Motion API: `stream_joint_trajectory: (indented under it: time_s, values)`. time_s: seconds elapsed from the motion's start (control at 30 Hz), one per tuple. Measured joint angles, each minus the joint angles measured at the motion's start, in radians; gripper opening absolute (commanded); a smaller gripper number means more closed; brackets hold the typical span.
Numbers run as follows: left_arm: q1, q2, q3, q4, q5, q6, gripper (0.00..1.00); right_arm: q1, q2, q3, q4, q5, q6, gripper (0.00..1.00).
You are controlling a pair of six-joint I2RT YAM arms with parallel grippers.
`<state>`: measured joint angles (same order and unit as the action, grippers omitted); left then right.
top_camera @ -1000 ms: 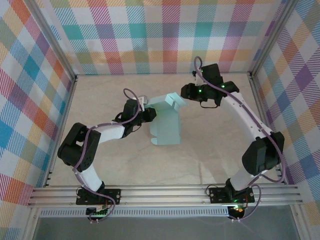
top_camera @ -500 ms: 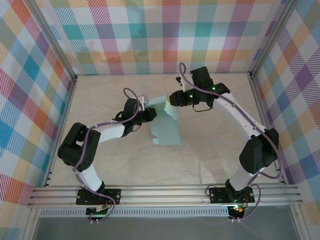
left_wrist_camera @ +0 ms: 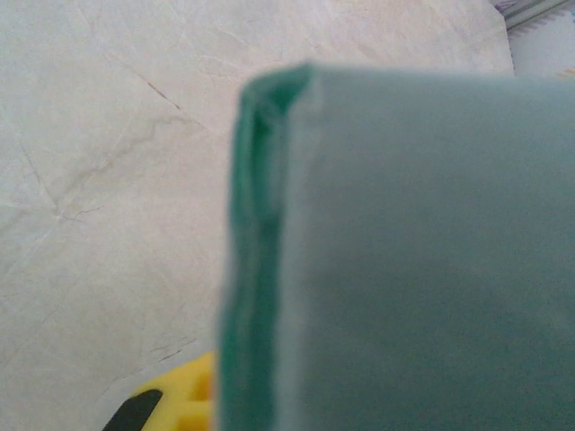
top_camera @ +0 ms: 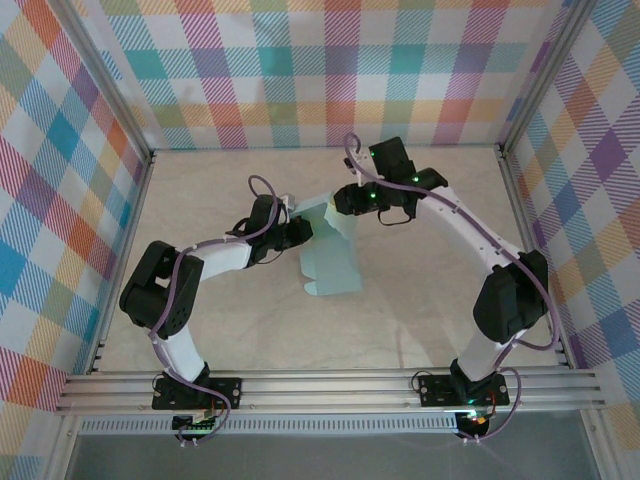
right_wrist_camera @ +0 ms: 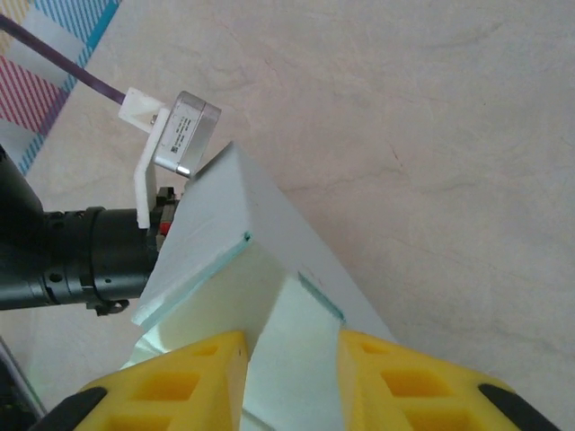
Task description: Fold the paper box
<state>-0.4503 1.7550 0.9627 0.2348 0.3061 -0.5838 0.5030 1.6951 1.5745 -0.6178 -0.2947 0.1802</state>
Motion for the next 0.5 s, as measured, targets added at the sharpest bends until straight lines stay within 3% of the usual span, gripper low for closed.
stream_joint_trajectory:
  time_s: [0.17, 0.3, 0.4, 0.5]
  values:
    - [0.007, 0.001, 0.015, 0.002, 0.000, -0.037, 0.00, -0.051, -0.015, -0.005, -0.001, -0.042, 0.090, 0.64]
    - [0.020, 0.006, 0.015, 0.003, 0.012, -0.084, 0.00, -0.050, -0.186, -0.235, 0.079, -0.004, 0.083, 0.80]
    - [0.028, 0.009, 0.017, 0.004, 0.023, -0.110, 0.00, -0.043, -0.299, -0.373, 0.129, -0.001, 0.068, 0.82]
    - [0.029, 0.010, 0.018, 0.004, 0.035, -0.132, 0.00, -0.027, -0.318, -0.419, 0.156, 0.024, 0.068, 0.74]
